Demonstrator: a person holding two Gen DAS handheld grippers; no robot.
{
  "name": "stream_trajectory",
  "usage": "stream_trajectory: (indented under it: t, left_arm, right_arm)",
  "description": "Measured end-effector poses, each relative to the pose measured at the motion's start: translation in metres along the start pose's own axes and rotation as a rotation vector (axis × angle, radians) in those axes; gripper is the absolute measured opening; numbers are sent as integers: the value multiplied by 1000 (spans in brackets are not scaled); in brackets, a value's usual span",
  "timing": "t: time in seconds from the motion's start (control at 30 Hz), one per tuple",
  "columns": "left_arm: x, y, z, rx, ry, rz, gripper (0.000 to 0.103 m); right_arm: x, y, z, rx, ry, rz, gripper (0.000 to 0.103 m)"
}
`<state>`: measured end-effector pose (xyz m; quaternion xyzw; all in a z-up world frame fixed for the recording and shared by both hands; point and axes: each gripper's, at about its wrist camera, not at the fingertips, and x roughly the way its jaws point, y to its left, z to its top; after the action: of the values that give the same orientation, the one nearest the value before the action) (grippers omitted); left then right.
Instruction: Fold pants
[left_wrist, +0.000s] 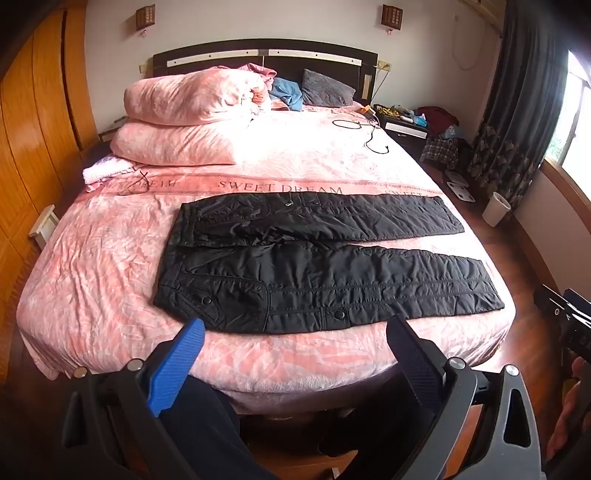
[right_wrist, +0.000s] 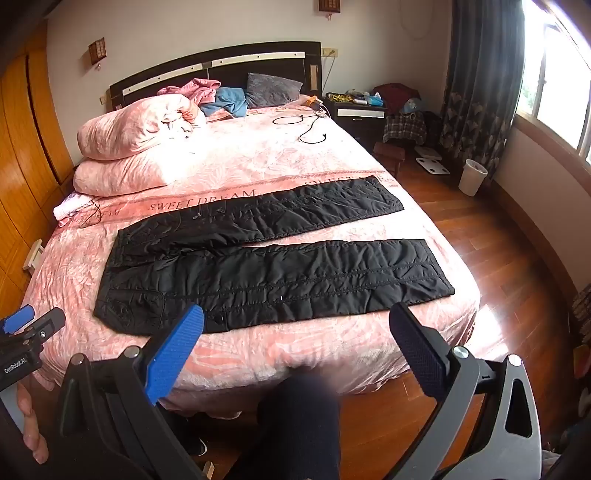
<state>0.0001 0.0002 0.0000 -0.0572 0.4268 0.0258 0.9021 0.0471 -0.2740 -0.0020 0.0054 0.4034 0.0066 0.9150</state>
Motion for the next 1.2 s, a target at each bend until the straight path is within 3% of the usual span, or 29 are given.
stream_trajectory:
  t: [1.2]
  left_arm:
    - [-1, 3, -3, 0, -5, -2, 99]
  right_arm:
    - [2, -1, -2, -7, 6, -8, 100]
